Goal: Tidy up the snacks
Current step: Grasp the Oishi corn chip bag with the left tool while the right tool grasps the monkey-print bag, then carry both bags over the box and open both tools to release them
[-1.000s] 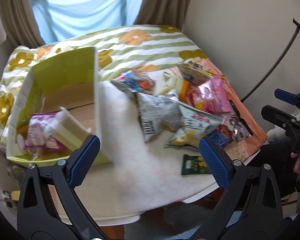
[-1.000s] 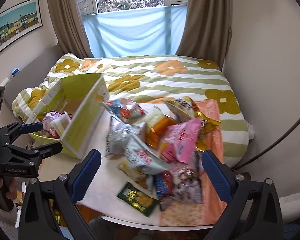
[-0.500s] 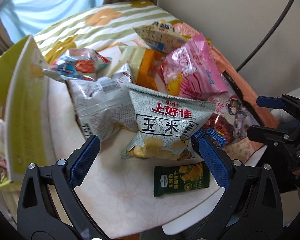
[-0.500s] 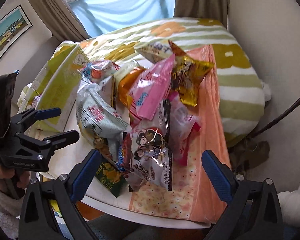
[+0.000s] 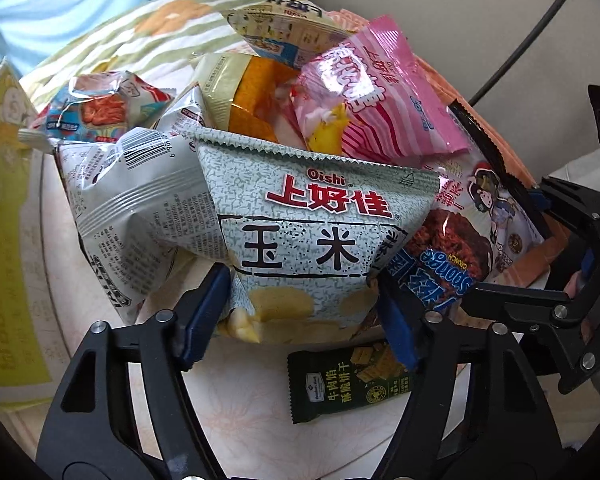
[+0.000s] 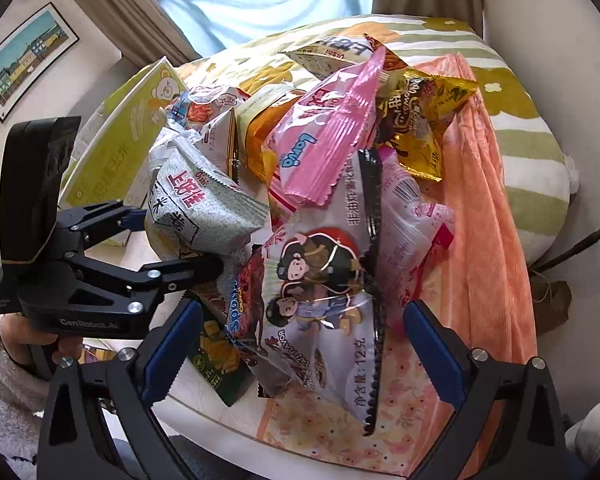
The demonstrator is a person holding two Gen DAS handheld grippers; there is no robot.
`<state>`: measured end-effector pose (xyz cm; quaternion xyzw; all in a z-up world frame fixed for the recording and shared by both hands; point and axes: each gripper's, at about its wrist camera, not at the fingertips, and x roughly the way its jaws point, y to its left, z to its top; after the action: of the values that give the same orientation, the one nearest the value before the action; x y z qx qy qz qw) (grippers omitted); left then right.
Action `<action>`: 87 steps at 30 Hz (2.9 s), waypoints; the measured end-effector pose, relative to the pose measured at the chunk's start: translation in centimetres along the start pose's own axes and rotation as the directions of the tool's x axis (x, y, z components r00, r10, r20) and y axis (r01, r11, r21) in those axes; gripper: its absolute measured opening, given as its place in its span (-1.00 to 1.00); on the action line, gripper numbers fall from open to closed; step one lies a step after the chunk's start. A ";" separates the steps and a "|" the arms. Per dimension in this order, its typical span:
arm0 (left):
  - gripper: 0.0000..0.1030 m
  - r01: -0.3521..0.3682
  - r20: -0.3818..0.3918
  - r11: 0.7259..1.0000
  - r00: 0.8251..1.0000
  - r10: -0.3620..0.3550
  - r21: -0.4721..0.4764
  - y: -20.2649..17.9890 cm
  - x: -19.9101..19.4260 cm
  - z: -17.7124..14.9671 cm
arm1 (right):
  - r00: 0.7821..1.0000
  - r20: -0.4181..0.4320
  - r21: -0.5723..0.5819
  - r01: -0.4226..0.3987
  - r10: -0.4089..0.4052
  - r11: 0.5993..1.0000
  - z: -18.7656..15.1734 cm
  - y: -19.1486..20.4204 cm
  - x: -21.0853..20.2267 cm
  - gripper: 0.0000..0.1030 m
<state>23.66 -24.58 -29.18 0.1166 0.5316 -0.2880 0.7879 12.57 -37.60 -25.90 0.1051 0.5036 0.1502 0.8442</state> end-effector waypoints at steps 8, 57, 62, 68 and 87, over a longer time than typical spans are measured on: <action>0.10 -0.001 -0.003 1.000 1.000 0.001 0.005 -0.3 -0.6 -0.9 | 0.998 0.004 -0.032 0.062 -0.062 0.998 0.1 1.0 1.0 0.92; -0.02 -0.161 0.365 0.955 0.898 0.247 -0.248 7.6 -24.3 -3.1 | 0.939 0.320 -0.287 0.220 -0.124 0.932 7.5 14.0 -10.1 0.20; -0.02 -0.196 0.362 0.938 0.884 0.296 -0.286 14.1 -26.1 -2.4 | 0.938 0.341 -0.329 0.185 -0.066 0.926 12.2 19.4 -7.1 0.20; -0.02 -0.217 0.321 0.922 0.891 0.321 -0.319 22.2 -25.7 -1.3 | 0.947 0.322 -0.359 0.142 -0.021 0.922 17.5 25.2 -2.3 0.20; 0.03 -0.199 0.068 0.936 0.971 0.227 -0.290 37.5 -16.4 2.0 | 0.954 0.181 -0.264 0.281 -0.239 0.923 24.7 32.7 9.2 0.20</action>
<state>42.48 10.12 -18.17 0.0457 0.5109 -0.1279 0.8488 33.65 -4.47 -11.08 -0.0756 0.4229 0.1001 0.8975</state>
